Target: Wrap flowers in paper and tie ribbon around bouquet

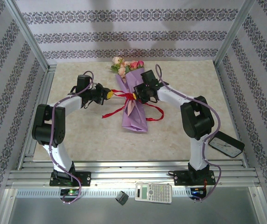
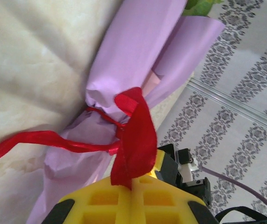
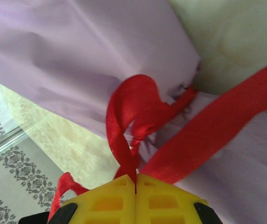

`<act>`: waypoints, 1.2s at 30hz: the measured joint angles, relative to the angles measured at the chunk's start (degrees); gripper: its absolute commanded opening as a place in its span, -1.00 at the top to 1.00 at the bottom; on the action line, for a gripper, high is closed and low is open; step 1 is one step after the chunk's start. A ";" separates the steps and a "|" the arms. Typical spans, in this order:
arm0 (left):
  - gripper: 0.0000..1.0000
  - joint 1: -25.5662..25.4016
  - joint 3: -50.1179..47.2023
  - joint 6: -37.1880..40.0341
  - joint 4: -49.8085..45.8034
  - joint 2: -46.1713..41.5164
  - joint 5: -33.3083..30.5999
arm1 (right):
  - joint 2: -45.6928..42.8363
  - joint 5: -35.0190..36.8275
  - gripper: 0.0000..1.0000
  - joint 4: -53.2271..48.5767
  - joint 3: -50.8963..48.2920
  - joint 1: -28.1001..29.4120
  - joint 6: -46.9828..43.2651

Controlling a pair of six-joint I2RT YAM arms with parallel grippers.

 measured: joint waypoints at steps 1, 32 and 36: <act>0.78 0.00 -0.28 0.17 -1.07 -0.42 -0.42 | -0.26 -0.15 1.00 0.02 -0.74 0.00 0.00; -0.14 -15.45 21.55 -3.93 -23.23 5.29 -10.88 | -1.77 -0.83 1.00 3.87 -5.49 0.00 0.17; -0.13 -16.11 22.21 -4.20 -25.46 5.92 -11.13 | -1.86 -1.01 1.00 4.09 -5.62 0.00 0.20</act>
